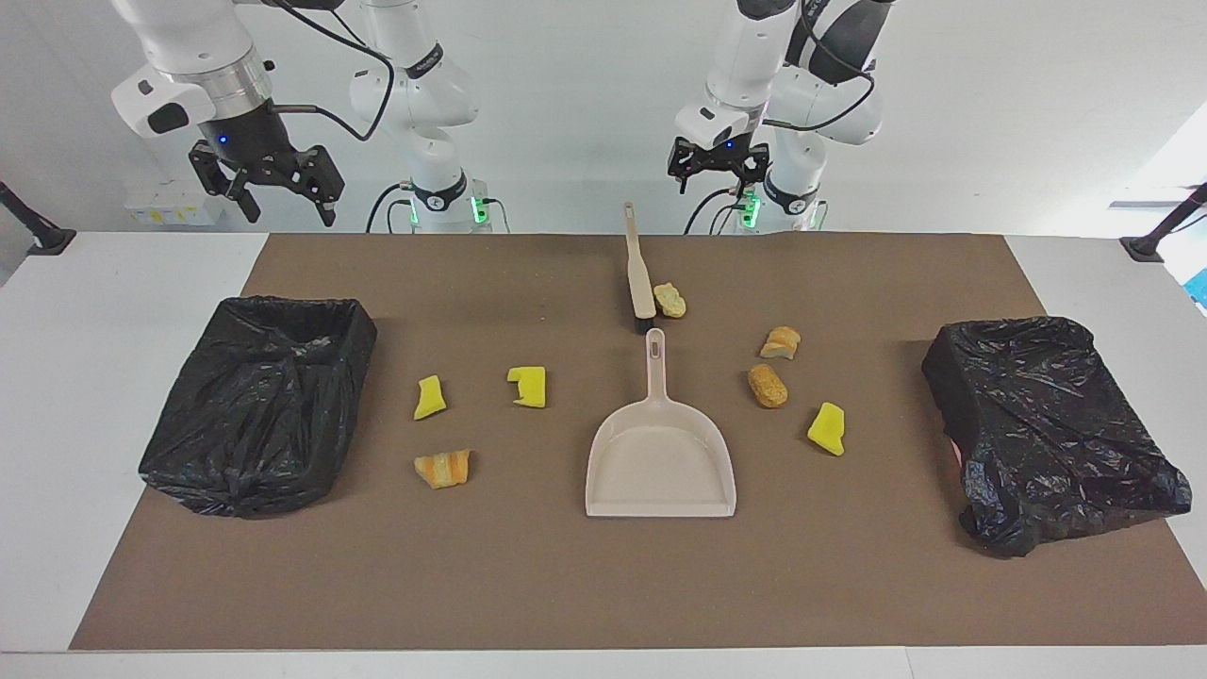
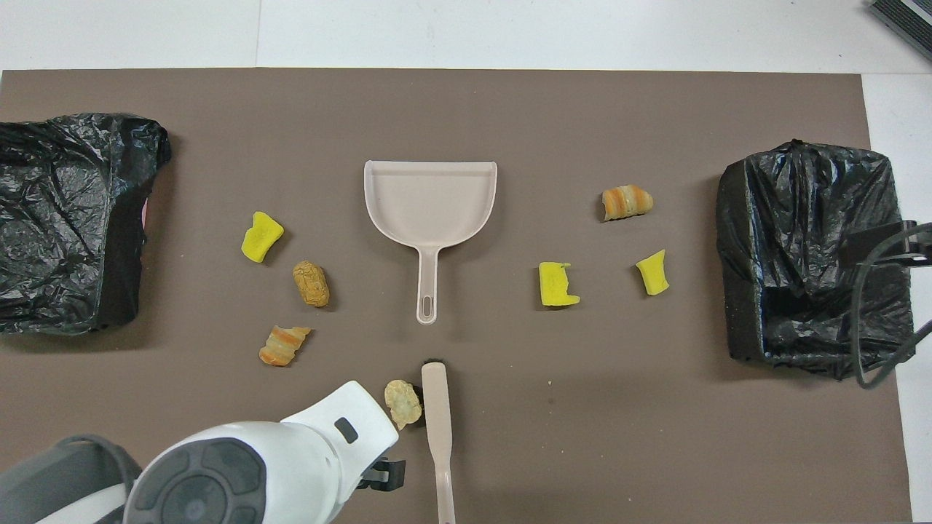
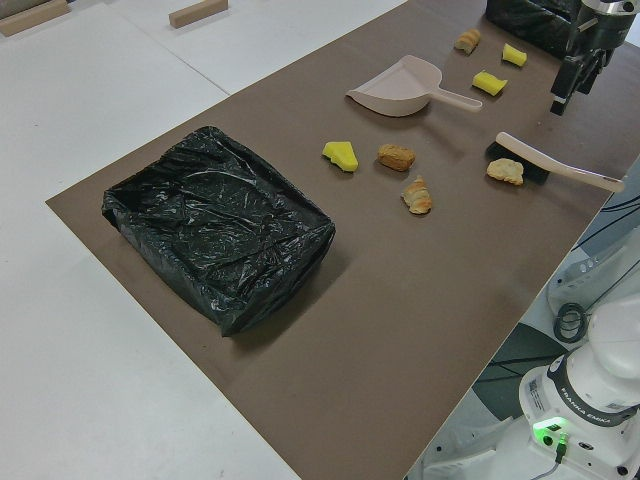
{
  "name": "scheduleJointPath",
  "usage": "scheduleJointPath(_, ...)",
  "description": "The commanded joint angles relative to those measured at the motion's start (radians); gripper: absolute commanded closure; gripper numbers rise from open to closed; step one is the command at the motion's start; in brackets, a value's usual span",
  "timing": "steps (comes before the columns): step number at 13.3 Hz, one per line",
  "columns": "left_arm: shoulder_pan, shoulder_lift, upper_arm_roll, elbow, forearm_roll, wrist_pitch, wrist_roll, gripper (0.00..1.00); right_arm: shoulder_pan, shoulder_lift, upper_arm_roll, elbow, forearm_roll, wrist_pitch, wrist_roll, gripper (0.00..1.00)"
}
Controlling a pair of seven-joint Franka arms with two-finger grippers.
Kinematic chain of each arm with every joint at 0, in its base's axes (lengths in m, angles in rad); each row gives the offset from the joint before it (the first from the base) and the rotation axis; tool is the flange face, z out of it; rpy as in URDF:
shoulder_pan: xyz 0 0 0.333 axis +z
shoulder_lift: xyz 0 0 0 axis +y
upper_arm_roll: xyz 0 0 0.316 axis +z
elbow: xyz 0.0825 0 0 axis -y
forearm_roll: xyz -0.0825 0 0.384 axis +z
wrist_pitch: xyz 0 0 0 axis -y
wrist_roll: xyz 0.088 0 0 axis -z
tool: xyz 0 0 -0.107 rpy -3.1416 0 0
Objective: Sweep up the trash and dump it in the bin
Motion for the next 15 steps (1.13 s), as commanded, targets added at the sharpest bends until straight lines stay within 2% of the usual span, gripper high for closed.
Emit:
scheduleJointPath(1, -0.071, -0.034, 0.015, -0.074, -0.013, 0.052, -0.075, 0.0, -0.003, -0.026, 0.002, -0.033, 0.005, 0.026, 0.017, 0.0)
scheduleJointPath(4, -0.15, -0.032, 0.015, -0.167, -0.013, 0.179, -0.182, 0.0, -0.003, -0.026, 0.002, -0.033, 0.005, 0.026, 0.017, 0.0)
scheduleJointPath(9, -0.283, 0.04, 0.015, -0.291, -0.013, 0.409, -0.319, 0.0, -0.003, -0.026, 0.002, -0.033, 0.005, 0.02, 0.017, 0.0)
scheduleJointPath(13, -0.344, 0.156, 0.015, -0.295, -0.013, 0.53, -0.355, 0.0, 0.0, -0.031, 0.004, -0.038, 0.007, 0.003, -0.003, 0.0)
scheduleJointPath(15, -0.349, 0.181, 0.015, -0.295, -0.013, 0.566, -0.369, 0.0, 0.015, -0.026, 0.008, -0.036, 0.04, -0.003, -0.011, 0.0)
